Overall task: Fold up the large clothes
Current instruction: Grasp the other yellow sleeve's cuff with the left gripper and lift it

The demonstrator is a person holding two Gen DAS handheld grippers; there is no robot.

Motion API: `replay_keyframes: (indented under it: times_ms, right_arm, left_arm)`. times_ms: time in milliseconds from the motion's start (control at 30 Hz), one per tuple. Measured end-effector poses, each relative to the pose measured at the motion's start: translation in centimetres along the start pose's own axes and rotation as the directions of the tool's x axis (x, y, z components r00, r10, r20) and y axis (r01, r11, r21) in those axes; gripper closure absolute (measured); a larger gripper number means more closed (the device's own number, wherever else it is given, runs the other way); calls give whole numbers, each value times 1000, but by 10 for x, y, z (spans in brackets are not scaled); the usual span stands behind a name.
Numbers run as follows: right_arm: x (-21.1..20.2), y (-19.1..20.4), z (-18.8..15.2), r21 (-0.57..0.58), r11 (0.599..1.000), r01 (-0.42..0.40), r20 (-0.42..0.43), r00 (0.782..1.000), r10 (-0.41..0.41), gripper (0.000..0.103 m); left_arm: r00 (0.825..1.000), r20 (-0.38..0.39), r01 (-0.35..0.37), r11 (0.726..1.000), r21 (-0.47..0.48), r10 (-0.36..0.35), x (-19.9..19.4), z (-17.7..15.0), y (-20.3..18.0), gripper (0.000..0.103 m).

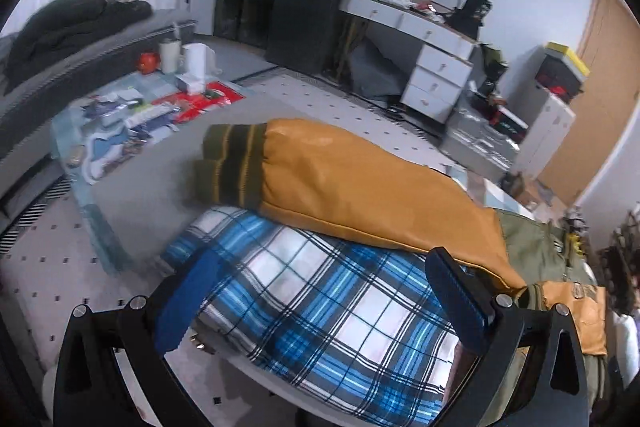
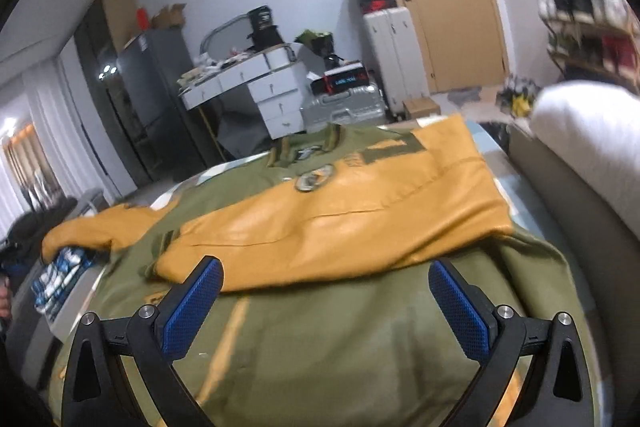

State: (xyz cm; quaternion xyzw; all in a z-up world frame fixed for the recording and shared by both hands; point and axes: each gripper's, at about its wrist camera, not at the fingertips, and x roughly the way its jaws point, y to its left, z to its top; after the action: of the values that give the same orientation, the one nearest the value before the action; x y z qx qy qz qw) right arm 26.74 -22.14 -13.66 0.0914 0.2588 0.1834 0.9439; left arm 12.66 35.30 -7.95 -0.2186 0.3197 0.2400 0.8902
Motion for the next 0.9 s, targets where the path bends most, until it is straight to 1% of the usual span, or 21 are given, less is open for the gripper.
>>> replay_keyframes:
  times_ms: [33, 67, 100, 133, 200, 233, 333, 433, 500, 600, 700, 767, 800, 867, 900]
  right_arm:
    - [-4, 12, -1, -2, 1000, -29, 2, 1000, 29, 0]
    - [-7, 23, -1, -4, 999, -48, 0, 999, 48, 0]
    - [-11, 36, -2, -12, 999, -53, 2, 999, 53, 0]
    - [-12, 44, -2, -18, 999, -45, 3, 999, 45, 0]
    - [-17, 66, -3, -32, 999, -32, 6, 999, 32, 0]
    - [-20, 76, -3, -40, 999, -33, 14, 999, 34, 0]
    - [-29, 103, -3, -89, 995, -38, 34, 999, 41, 0]
    - [-38, 128, -6, -137, 990, -38, 61, 997, 47, 0]
    - [-40, 137, -9, -139, 990, -39, 62, 997, 48, 0]
    - [-36, 144, -13, -115, 992, -60, 28, 998, 64, 0]
    - [-33, 146, -16, -70, 994, -81, 5, 997, 81, 0]
    - [-31, 145, -17, -54, 994, -92, -1, 996, 92, 0]
    - [-31, 147, -17, -50, 995, -90, 1, 996, 90, 0]
    - [-32, 147, -18, -39, 995, -92, 6, 996, 93, 0]
    - [-33, 146, -19, -30, 994, -100, 6, 995, 101, 0]
  left_arm:
    - [1000, -7, 14, 1000, -1, -14, -3, 0, 2, 1]
    - [999, -15, 29, 1000, -6, -29, 2, -2, 1, 1]
    - [999, -21, 49, 999, -6, -49, 5, -3, 2, 1]
    - [998, -25, 65, 998, -3, -65, 3, 1, 9, 1]
    - [996, -35, 88, 996, 10, -87, 12, 3, 6, 1]
    - [994, -42, 100, 995, 11, -99, 9, 6, 14, 1]
    - [985, -64, 160, 987, 1, -160, 19, 8, 18, 1]
    - [970, -86, 225, 974, -32, -227, 19, 12, 30, 1]
    - [955, -103, 274, 959, -65, -280, 22, 16, 36, 1]
    - [933, -126, 320, 938, -136, -337, 31, 18, 43, 1]
    - [924, -110, 343, 921, -183, -366, 34, 20, 47, 1]
    - [922, -98, 349, 915, -201, -374, 33, 22, 49, 2]
    - [922, -90, 352, 913, -207, -376, 32, 23, 50, 3]
    - [931, -73, 334, 915, -226, -358, 28, 23, 53, 19]
    - [933, -70, 327, 914, -242, -353, 28, 24, 55, 25]
